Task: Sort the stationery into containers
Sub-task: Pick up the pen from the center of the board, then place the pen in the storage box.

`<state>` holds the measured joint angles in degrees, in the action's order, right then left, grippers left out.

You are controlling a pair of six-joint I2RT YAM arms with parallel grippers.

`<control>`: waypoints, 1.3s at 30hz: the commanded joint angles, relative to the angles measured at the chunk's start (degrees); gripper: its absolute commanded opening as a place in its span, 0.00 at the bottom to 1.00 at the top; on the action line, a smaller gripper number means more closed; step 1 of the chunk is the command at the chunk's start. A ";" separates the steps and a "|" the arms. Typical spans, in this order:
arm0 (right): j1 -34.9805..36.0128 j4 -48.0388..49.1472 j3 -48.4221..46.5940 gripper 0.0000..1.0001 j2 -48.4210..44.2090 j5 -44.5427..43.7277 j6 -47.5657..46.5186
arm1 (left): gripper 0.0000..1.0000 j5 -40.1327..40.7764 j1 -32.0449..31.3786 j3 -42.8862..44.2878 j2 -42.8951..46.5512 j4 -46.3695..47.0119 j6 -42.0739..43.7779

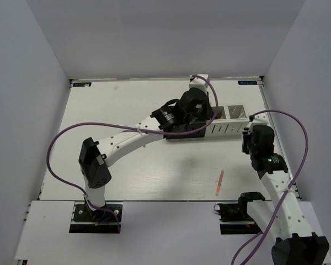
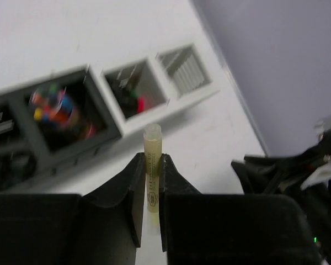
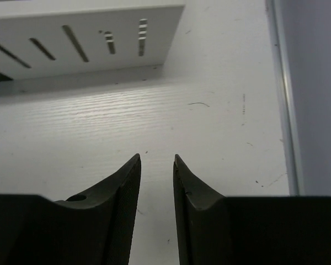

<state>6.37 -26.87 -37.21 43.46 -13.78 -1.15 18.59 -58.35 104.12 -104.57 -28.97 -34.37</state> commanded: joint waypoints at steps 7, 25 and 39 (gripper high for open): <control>-1.10 8.94 2.58 0.34 -2.24 -14.69 2.29 | 0.00 -2.15 1.04 3.01 -14.59 43.10 16.43; -2.06 9.91 3.02 0.32 -1.10 -15.84 1.94 | 0.00 -7.78 5.08 21.21 -33.59 49.80 6.60; -1.89 10.00 3.20 0.32 -1.62 -15.75 2.20 | 0.00 -10.85 7.72 24.73 -40.79 48.22 -2.63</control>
<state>4.51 -19.29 -33.93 42.41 -28.53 0.10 9.63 -50.50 126.72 -147.39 19.55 -35.20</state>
